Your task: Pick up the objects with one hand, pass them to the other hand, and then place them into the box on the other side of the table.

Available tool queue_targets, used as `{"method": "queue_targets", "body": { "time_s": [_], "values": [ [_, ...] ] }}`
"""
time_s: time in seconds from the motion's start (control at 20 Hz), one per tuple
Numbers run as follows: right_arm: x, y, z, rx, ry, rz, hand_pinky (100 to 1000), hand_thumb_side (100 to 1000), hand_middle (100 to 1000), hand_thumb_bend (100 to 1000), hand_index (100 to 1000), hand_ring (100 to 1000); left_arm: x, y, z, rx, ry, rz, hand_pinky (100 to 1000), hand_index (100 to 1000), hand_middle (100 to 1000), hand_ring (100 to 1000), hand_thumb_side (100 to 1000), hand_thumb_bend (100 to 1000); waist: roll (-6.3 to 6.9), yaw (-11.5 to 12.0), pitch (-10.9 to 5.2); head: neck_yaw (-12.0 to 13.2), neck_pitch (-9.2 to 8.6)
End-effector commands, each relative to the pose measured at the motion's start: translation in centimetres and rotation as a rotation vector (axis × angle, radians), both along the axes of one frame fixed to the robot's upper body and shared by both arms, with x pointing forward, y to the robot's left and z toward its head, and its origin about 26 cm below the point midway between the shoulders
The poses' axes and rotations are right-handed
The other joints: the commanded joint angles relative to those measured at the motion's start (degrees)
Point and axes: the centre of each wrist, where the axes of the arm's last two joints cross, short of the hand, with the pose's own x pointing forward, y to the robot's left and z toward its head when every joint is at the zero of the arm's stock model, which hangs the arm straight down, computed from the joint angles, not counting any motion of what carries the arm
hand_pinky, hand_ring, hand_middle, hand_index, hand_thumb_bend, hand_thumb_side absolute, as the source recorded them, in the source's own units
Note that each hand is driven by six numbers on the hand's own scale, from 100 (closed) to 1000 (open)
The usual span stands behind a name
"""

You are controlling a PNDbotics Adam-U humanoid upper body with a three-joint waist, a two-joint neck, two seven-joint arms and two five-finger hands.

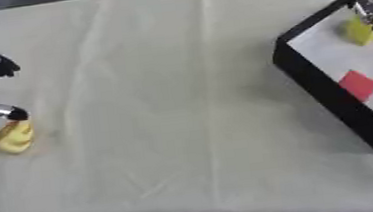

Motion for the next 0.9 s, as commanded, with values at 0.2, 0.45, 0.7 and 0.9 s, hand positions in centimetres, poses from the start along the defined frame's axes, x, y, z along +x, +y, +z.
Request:
{"method": "queue_targets", "body": {
  "time_s": [0.2,0.45,0.7,0.9],
  "values": [
    [-0.3,0.2,0.8,-0.022,-0.025,0.009,1000,100,989,180,1000,1000,-1.2,0.2,0.9,0.067,-0.055,0.058,897,841,740,830,345,846,-0.06,-0.3,-1.43,-1.1,-0.34],
    [-0.3,0.2,0.6,-0.022,-0.020,0.004,1000,100,994,177,1000,1000,-1.8,1.5,-0.6,0.113,-0.055,0.130,885,837,738,823,288,845,-0.18,-0.5,-1.27,-1.4,-0.62],
    [-0.3,0.3,0.5,-0.021,-0.018,0.002,1000,100,994,176,1000,1000,-2.1,3.3,-1.8,0.129,-0.066,0.199,870,833,733,816,236,844,-0.31,-0.5,-1.19,-2.0,-0.64],
    [-0.3,0.3,0.4,-0.016,-0.015,0.002,1000,101,994,178,1000,1000,-1.8,4.2,-2.9,0.140,-0.090,0.240,849,830,722,801,196,835,-0.46,-0.5,-1.19,-2.0,-0.69]
  ]
}}
